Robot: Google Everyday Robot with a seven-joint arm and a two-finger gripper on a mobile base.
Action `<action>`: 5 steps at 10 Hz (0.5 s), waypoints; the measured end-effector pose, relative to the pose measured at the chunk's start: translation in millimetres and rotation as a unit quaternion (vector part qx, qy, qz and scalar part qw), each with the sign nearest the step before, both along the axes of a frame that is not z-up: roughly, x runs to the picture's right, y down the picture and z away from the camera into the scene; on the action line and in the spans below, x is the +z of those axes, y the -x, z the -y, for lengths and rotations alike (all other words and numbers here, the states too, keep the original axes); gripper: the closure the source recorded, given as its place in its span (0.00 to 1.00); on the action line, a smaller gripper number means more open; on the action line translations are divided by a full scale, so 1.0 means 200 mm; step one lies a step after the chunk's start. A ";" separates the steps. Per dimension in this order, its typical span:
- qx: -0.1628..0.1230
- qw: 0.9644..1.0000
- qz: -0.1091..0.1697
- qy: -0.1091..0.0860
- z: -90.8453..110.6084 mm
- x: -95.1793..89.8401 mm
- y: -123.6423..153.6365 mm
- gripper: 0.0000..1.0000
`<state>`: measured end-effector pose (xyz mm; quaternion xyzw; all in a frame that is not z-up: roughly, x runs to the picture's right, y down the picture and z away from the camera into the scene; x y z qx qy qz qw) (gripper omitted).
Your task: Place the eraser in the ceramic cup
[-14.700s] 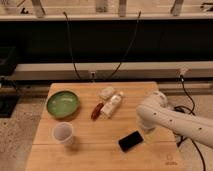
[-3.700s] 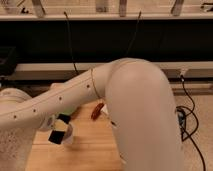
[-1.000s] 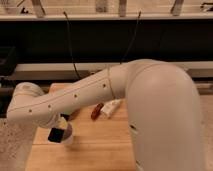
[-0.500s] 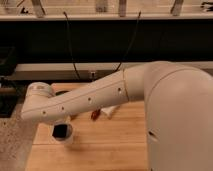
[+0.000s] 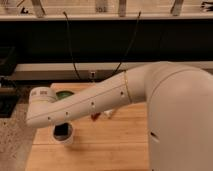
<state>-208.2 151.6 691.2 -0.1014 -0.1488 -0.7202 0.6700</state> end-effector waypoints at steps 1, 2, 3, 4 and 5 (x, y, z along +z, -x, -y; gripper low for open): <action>-0.003 1.000 0.001 -0.004 0.00 0.01 0.00 0.61; -0.004 1.000 0.002 -0.007 0.00 0.02 0.01 0.50; -0.005 1.000 0.002 -0.009 -0.01 0.03 0.00 0.40; -0.006 1.000 0.003 -0.011 -0.01 0.04 0.00 0.31; -0.007 1.000 0.004 -0.012 -0.02 0.04 0.01 0.23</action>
